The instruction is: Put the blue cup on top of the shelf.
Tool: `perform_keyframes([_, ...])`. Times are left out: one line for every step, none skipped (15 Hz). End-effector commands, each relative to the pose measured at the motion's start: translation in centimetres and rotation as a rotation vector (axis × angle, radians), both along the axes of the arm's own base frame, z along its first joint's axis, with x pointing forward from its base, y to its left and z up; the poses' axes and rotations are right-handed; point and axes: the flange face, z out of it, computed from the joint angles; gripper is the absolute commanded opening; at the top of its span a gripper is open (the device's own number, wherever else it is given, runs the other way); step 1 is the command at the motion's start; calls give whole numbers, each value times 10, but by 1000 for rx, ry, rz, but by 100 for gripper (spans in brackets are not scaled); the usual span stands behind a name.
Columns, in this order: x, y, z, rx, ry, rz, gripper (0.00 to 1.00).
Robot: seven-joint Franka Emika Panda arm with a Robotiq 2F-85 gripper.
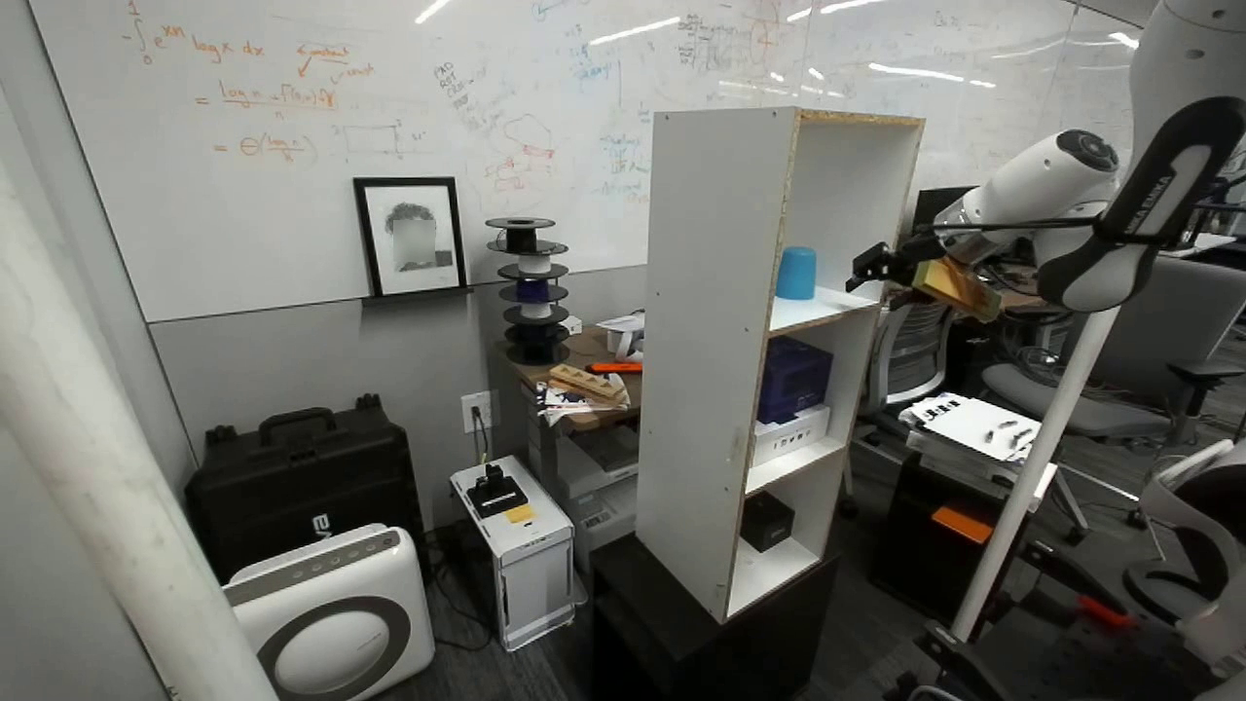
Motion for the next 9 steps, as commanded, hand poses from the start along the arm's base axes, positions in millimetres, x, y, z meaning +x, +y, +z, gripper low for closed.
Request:
perform_keyframes([-20, 23, 23, 24, -7, 17, 100])
perform_keyframes([-20, 25, 28, 18, -14, 31, 100])
perform_keyframes([-19, 26, 32, 8, -19, 43, 100])
perform_keyframes([-15, 25, 37, -11, -25, 53, 100])
perform_keyframes([-12, 24, 40, -33, -27, 62, 100])
perform_keyframes([-7, 23, 42, -63, -24, 76, 100])
perform_keyframes([-3, 23, 43, -86, -18, 87, 100])
perform_keyframes([2, 25, 43, -113, -10, 104, 100])
perform_keyframes([6, 27, 42, -142, 3, 124, 100])
